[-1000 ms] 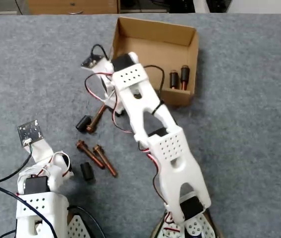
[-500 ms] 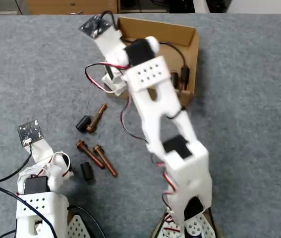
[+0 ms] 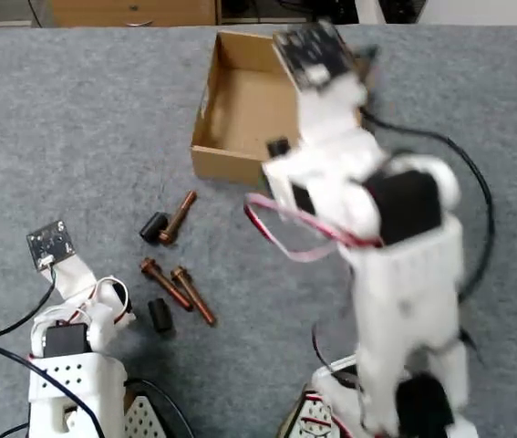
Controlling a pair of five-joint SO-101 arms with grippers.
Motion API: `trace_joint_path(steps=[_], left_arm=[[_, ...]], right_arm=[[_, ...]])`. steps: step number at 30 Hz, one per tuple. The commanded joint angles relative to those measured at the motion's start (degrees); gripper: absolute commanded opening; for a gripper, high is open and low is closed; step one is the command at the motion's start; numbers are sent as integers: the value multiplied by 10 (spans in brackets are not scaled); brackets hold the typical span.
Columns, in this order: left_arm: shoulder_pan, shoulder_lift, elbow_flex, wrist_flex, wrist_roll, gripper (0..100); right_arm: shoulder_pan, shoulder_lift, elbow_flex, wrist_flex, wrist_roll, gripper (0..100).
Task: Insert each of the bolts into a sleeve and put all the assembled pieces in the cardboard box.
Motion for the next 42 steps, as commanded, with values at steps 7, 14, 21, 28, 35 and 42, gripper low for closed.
trace_joint_path(steps=[7, 14, 21, 28, 35, 42], left_arm=[[54, -1, -131, 103, 42, 19], [145, 0, -211, 127, 102, 19], [221, 43, -316, 111, 164, 21], [249, 288, -514, 78, 318, 21], [249, 543, -725, 95, 633, 19], [253, 731, -839, 82, 790, 19]], right_arm=[[66, -265, 225, 7, -10, 2], [74, -360, 323, -10, -11, 2], [74, -376, 346, -8, -67, 2], [74, -378, 348, -11, -78, 2], [73, -375, 349, -13, -74, 2], [73, -373, 349, -20, -74, 2]])
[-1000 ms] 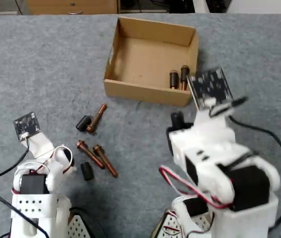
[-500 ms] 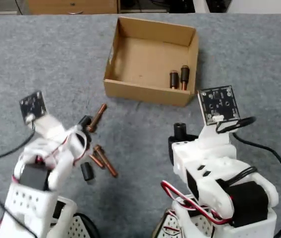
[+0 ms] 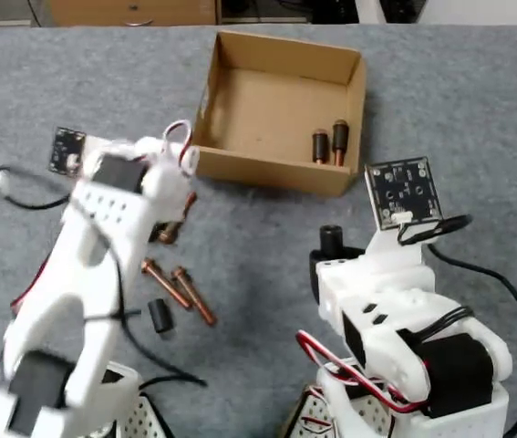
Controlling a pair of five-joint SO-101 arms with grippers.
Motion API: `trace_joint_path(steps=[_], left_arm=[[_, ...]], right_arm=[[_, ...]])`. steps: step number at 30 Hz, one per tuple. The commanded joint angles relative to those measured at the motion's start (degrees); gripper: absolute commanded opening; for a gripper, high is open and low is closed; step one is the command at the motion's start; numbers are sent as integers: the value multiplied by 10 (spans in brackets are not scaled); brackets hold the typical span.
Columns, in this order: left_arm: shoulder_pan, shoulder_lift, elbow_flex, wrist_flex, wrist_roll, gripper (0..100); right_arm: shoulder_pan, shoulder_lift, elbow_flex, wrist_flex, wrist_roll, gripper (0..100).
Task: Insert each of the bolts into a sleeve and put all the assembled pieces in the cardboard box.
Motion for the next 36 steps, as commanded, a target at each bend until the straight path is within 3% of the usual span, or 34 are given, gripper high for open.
trace_joint_path(steps=[1, 9, 15, 20, 30, 36], left_arm=[[-3, 72, -69, -9, 69, 20], [-95, 207, -153, -11, 133, 19], [-76, 269, -156, -59, 138, 18], [-52, 281, -173, -102, 149, 20], [-61, 307, -167, -90, 155, 20], [-42, 313, -200, -86, 196, 21]], right_arm=[[7, 1, 0, -17, -1, 2], [8, 30, -3, -34, -3, 2], [13, 140, -64, -57, -4, 2], [59, 242, -165, -21, -5, 2], [67, 369, -313, -2, -5, 2], [68, 386, -336, -3, -5, 2]])
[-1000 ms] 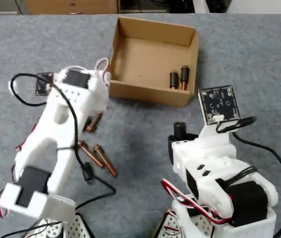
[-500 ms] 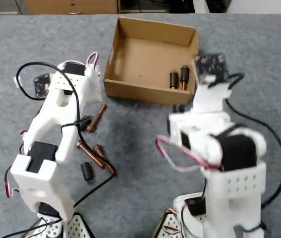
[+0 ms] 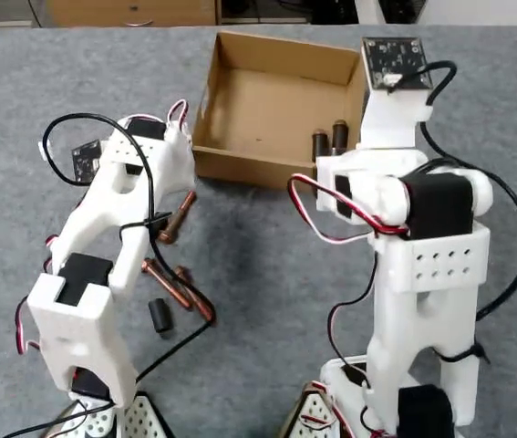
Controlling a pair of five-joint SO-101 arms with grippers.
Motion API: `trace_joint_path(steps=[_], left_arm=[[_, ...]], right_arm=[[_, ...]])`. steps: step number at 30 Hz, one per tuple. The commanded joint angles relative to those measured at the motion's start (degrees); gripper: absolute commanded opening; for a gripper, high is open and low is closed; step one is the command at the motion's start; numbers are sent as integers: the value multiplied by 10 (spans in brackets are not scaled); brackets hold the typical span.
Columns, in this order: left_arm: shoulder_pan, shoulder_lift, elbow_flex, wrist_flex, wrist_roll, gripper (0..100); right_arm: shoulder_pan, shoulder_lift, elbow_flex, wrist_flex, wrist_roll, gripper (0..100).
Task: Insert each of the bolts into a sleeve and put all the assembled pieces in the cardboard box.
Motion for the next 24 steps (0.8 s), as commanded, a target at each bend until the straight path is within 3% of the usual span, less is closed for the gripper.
trace_joint_path(steps=[1, 15, 24], left_arm=[[16, -5, -36, 3, 24, 21], [34, -7, 25, 4, 21, 20], [-7, -4, 24, 3, 94, 20]], right_arm=[[9, 5, -28, 1, -5, 2], [9, 24, -46, -1, -5, 2], [9, 24, -50, 3, -5, 2]])
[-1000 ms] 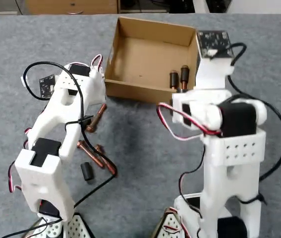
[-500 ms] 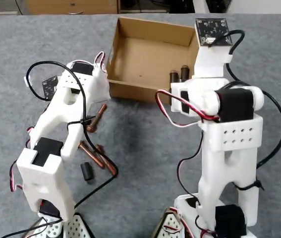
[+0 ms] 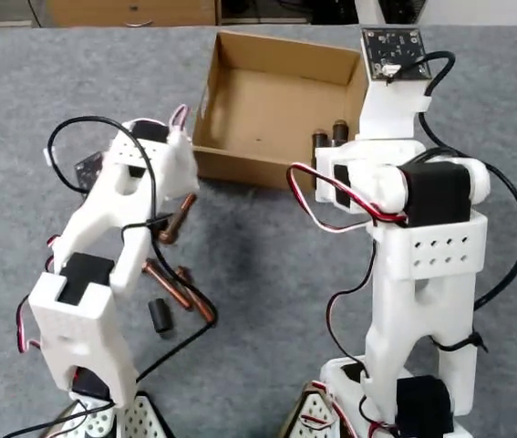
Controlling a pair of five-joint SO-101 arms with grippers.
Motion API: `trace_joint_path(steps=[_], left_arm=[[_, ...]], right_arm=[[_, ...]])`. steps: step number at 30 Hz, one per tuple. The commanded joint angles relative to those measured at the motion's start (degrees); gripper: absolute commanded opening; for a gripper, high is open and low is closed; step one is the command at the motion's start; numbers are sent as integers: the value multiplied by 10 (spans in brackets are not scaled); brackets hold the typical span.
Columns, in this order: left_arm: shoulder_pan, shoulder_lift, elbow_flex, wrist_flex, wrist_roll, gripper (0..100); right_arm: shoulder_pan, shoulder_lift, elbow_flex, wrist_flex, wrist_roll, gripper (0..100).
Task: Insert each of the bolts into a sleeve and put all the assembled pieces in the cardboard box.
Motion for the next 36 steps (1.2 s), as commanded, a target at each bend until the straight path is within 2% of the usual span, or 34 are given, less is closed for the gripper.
trace_joint_path(steps=[1, 6, 10, 12, 14, 20, 23, 26, 36], left_arm=[[-3, -6, 0, -1, 18, 20], [36, -6, 3, 4, 36, 19], [28, -10, 6, 7, 196, 19], [16, -11, 10, 7, 247, 20], [2, -11, 11, 14, 248, 20], [-48, -7, -32, 135, 245, 19], [-57, -7, -38, 165, 242, 19], [-43, -7, -39, 170, 216, 19], [-16, -11, -37, 189, 211, 19]], right_arm=[[8, -1, -28, 4, -4, 2], [8, -1, -28, 4, -4, 2], [8, -1, -28, 5, -4, 2], [8, -2, -28, 6, -4, 2], [8, -2, -28, 9, -4, 2], [8, 0, -28, 4, -4, 2], [8, 2, -28, 4, -4, 2], [8, 2, -27, -4, -4, 2], [8, 2, -28, -16, -2, 2]])
